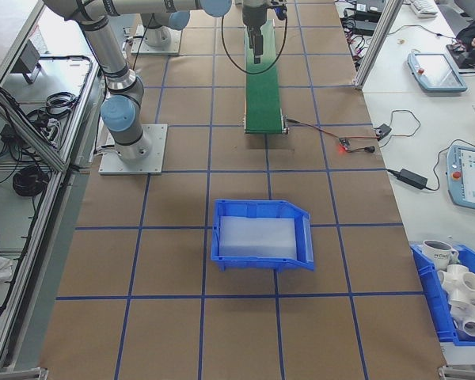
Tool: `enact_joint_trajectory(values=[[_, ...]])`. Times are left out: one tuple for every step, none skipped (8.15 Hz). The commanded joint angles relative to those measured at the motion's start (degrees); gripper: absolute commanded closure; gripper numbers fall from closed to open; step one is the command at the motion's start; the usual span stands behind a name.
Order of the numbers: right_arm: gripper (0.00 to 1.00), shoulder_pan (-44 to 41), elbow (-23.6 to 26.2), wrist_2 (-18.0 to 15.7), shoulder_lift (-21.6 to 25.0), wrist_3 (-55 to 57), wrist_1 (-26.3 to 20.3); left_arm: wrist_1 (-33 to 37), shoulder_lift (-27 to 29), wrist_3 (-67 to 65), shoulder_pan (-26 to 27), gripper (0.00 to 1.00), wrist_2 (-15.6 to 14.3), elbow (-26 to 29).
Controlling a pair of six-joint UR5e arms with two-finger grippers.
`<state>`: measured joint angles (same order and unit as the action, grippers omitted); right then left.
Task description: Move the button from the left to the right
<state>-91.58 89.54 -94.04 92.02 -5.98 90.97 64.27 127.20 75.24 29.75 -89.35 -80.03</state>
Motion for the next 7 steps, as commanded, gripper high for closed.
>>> enact_joint_trajectory(values=[[0.0,0.0,0.03,0.0,0.0,0.0,0.0,-0.11,0.06,0.61,-0.04,0.03,-0.21,-0.82],[0.0,0.0,0.03,0.0,0.0,0.0,0.0,-0.2,0.06,0.61,-0.04,0.04,-0.21,-0.74],[0.0,0.0,0.03,0.0,0.0,0.0,0.0,-0.29,0.24,0.61,-0.04,0.04,-0.3,-0.82],[0.0,0.0,0.03,0.0,0.0,0.0,0.0,-0.55,1.02,0.35,-0.04,0.03,-0.39,-0.74],[0.0,0.0,0.03,0.0,0.0,0.0,0.0,-0.55,1.38,-0.09,-0.04,0.03,-0.56,-0.65],[0.0,0.0,0.03,0.0,0.0,0.0,0.0,-0.64,1.38,-0.18,-0.04,0.03,-0.65,-0.82],[0.0,0.0,0.03,0.0,0.0,0.0,0.0,-0.64,1.38,-0.44,-0.04,0.02,-0.82,-0.82]])
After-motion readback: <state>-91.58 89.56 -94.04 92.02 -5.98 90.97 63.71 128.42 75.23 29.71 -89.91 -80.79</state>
